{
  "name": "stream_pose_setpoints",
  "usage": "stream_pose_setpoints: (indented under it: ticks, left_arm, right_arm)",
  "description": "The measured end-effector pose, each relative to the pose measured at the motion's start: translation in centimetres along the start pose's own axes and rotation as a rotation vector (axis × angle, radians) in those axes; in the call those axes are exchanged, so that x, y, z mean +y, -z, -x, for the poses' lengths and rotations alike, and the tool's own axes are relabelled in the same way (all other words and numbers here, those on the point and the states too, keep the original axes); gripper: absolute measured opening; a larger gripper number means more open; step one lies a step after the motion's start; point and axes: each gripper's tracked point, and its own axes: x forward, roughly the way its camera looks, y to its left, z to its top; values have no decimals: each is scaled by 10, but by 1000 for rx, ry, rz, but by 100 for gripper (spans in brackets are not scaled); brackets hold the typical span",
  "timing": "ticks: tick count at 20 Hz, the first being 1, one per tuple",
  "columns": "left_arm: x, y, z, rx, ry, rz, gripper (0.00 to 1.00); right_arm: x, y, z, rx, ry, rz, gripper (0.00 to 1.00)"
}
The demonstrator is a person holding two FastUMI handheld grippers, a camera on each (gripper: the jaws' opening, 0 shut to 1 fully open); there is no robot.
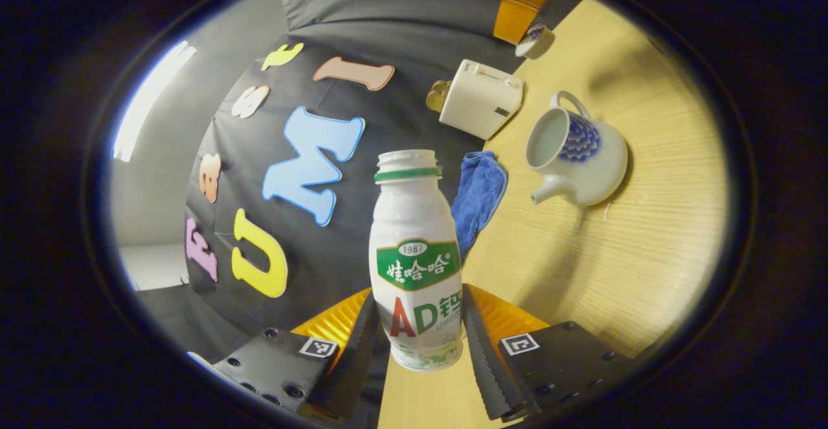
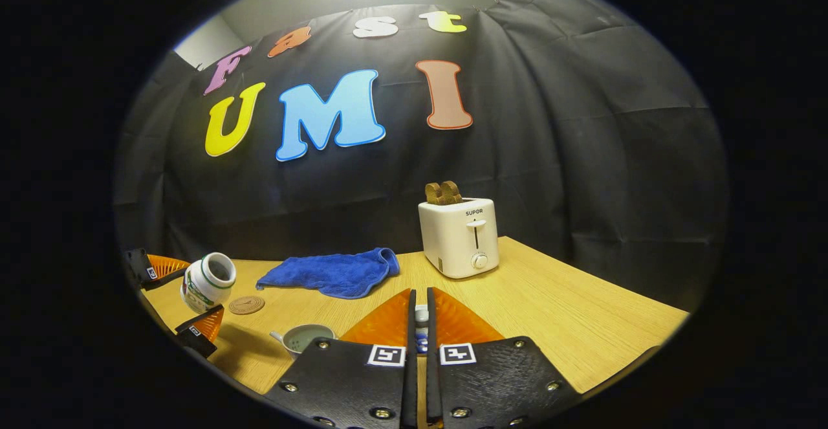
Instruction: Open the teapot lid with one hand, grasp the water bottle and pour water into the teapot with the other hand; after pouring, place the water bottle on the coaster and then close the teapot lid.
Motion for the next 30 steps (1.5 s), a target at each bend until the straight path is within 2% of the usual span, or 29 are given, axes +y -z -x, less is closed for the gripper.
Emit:
stream_pose_setpoints:
  ticks: [1, 2, 3, 5, 6, 9, 14, 23, 24, 26, 27, 28, 29, 30]
  left_arm:
    - [-2, -4, 1, -8, -1, -38, 77]
    - [-1, -7, 3, -15, 0, -71, 77]
    - [-1, -10, 5, -22, 6, -94, 82]
    - [-3, -12, 4, -31, 15, -135, 82]
    - [-2, -14, 3, -37, 16, -164, 77]
    - [5, -21, -5, -53, 7, -267, 77]
    - [10, -27, -8, -72, 2, -367, 77]
    - [8, -36, -10, -94, -14, -487, 77]
    - [8, -35, -10, -97, -13, -497, 82]
    - [9, -34, -11, -101, -16, -522, 82]
    - [9, -36, -11, -104, -18, -537, 77]
    - [10, -36, -10, -107, -23, -551, 77]
    - [10, -37, -10, -111, -27, -564, 82]
    - [11, -37, -10, -112, -29, -570, 82]
  right_arm:
    - [-1, 0, 0, 0, 2, -3, 5]
    - [-2, -1, 0, -1, 4, -6, 5]
    - [-3, -1, 0, -3, 7, -11, 5]
    - [-7, -1, 0, -3, 12, -26, 5]
    - [-8, -1, 0, -3, 13, -37, 5]
    - [-11, -1, 1, 1, 17, -63, 5]
    - [-13, -4, 3, -4, 17, -82, 5]
    - [-15, -5, 4, -9, 17, -90, 5]
    - [-14, -6, 4, -8, 16, -90, 5]
    - [-13, -5, 3, -6, 14, -89, 5]
    - [-12, -5, 4, -6, 13, -88, 5]
    - [-13, -6, 4, -6, 12, -87, 5]
    - [-13, -5, 4, -6, 11, -86, 5]
    - [-13, -5, 4, -6, 9, -87, 5]
